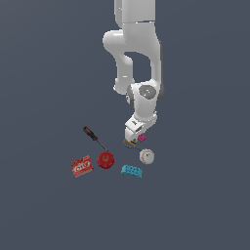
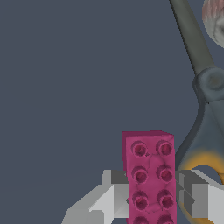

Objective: Pick up a designated object from a clutter of objects.

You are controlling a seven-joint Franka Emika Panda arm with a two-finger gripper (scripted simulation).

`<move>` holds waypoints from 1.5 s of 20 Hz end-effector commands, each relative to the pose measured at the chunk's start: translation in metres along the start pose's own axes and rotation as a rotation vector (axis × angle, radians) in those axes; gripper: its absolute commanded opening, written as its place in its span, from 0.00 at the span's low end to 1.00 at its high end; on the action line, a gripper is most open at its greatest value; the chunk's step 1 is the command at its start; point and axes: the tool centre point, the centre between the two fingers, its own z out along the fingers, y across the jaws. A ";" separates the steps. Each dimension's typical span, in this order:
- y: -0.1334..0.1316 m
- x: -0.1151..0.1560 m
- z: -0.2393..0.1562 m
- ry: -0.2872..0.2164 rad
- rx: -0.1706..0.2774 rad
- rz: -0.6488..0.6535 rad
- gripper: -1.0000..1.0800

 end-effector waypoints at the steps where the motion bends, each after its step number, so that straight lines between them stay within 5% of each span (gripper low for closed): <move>1: -0.014 -0.002 0.009 -0.017 0.016 -0.022 0.00; 16: 0.009 0.006 -0.021 -0.001 0.001 -0.002 0.00; 30: 0.053 0.033 -0.114 -0.003 0.007 -0.008 0.00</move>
